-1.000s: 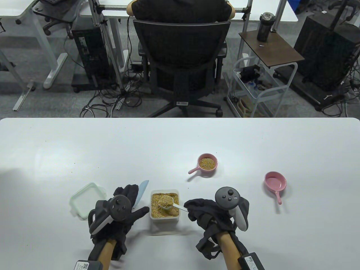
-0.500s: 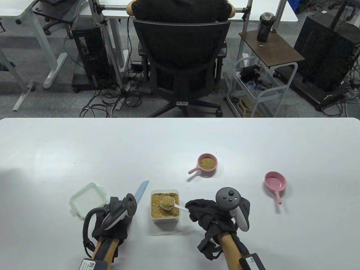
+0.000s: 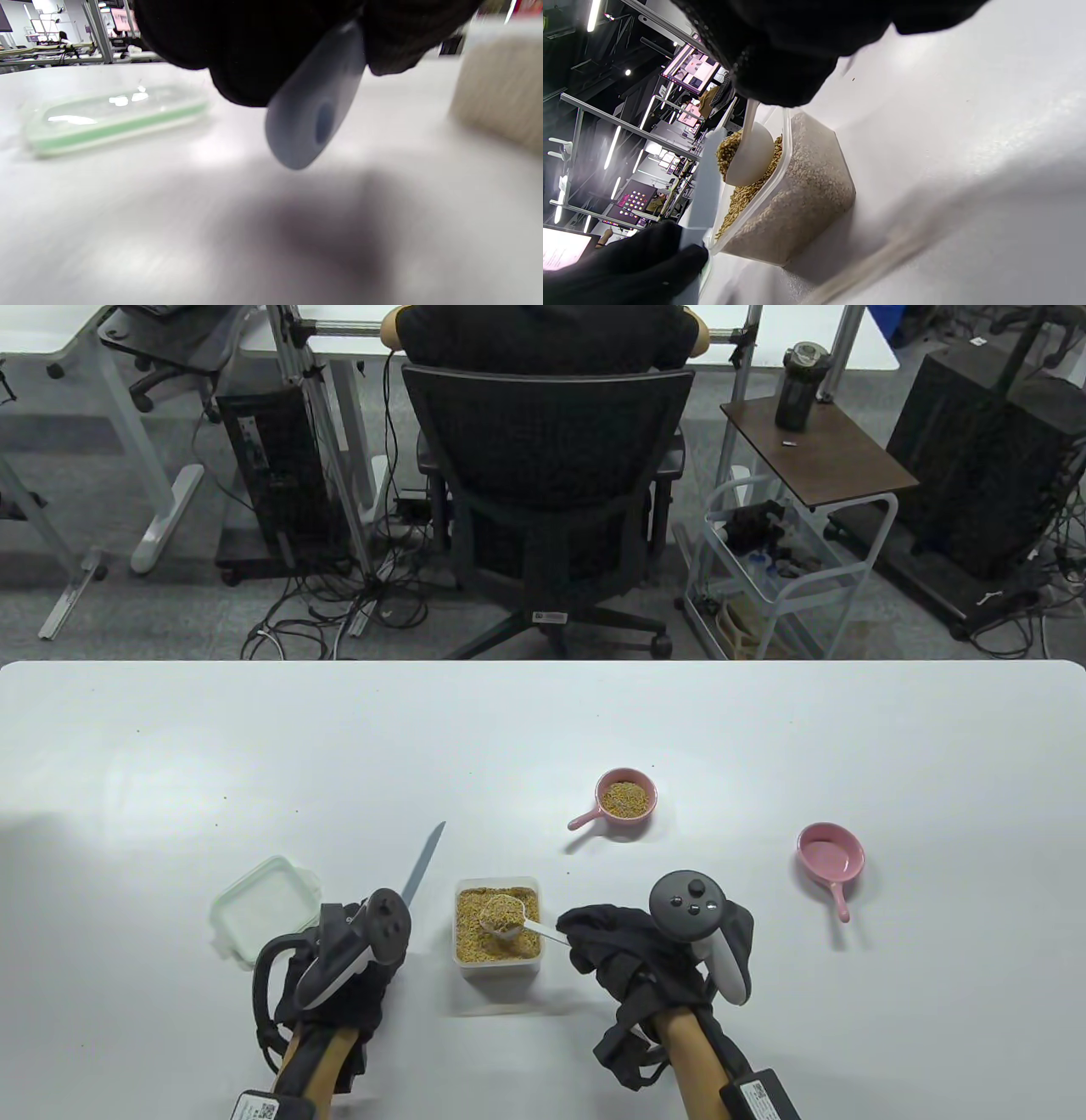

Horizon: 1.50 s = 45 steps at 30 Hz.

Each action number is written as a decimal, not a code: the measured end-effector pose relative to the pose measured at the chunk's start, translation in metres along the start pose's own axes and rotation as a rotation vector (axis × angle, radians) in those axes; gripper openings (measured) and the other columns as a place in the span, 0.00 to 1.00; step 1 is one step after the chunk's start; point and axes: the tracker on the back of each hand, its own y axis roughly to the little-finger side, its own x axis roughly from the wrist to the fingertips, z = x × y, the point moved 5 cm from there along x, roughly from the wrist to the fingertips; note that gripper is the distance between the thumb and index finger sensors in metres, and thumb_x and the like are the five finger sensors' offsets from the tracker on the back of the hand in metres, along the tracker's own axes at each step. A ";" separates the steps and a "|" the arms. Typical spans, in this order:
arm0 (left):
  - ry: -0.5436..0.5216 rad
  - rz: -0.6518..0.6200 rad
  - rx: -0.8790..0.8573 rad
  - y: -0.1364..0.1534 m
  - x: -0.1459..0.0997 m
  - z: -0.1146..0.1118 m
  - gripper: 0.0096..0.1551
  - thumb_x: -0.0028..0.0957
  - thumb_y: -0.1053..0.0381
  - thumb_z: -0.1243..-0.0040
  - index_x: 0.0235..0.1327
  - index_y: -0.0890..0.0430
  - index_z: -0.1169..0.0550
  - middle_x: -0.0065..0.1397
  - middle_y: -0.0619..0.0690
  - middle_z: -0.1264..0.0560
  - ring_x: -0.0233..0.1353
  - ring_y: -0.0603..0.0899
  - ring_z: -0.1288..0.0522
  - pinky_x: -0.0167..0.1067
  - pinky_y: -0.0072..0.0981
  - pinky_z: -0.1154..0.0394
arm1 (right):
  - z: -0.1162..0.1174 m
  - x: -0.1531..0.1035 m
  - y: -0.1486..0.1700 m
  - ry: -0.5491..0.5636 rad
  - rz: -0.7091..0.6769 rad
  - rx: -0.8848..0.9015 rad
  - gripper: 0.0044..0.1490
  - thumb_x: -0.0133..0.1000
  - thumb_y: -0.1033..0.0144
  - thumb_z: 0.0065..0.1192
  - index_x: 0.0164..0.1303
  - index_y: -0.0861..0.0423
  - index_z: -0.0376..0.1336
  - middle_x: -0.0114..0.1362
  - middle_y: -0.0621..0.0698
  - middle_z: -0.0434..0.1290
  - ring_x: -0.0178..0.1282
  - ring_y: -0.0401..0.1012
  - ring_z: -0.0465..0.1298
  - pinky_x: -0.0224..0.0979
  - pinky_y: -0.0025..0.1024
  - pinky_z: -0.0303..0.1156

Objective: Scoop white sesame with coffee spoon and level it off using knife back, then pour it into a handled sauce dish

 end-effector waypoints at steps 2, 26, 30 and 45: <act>-0.078 -0.041 -0.057 -0.004 -0.007 0.013 0.22 0.61 0.36 0.40 0.64 0.44 0.23 0.60 0.46 0.20 0.57 0.54 0.18 0.65 0.51 0.27 | 0.000 0.000 0.000 0.000 -0.001 0.001 0.22 0.60 0.65 0.66 0.62 0.57 0.76 0.44 0.52 0.85 0.25 0.35 0.78 0.35 0.36 0.77; 0.027 -0.382 -0.232 -0.069 -0.035 0.019 0.24 0.61 0.36 0.38 0.61 0.46 0.16 0.52 0.46 0.17 0.53 0.54 0.17 0.64 0.51 0.26 | -0.001 0.000 -0.003 0.013 -0.016 -0.035 0.22 0.60 0.66 0.66 0.62 0.57 0.76 0.44 0.52 0.85 0.25 0.35 0.78 0.35 0.37 0.77; 0.022 -0.357 -0.220 -0.066 -0.035 0.020 0.23 0.61 0.36 0.39 0.61 0.46 0.16 0.53 0.46 0.17 0.53 0.54 0.17 0.64 0.51 0.26 | -0.001 -0.001 -0.004 0.014 -0.020 -0.039 0.22 0.60 0.66 0.66 0.62 0.57 0.76 0.44 0.53 0.85 0.25 0.35 0.78 0.35 0.37 0.77; 0.022 -0.283 -0.202 -0.050 -0.023 0.012 0.23 0.60 0.35 0.39 0.61 0.45 0.17 0.53 0.45 0.18 0.54 0.54 0.18 0.65 0.51 0.27 | -0.003 -0.001 -0.004 0.010 -0.026 -0.041 0.22 0.60 0.66 0.66 0.62 0.57 0.76 0.45 0.53 0.85 0.26 0.36 0.78 0.36 0.37 0.77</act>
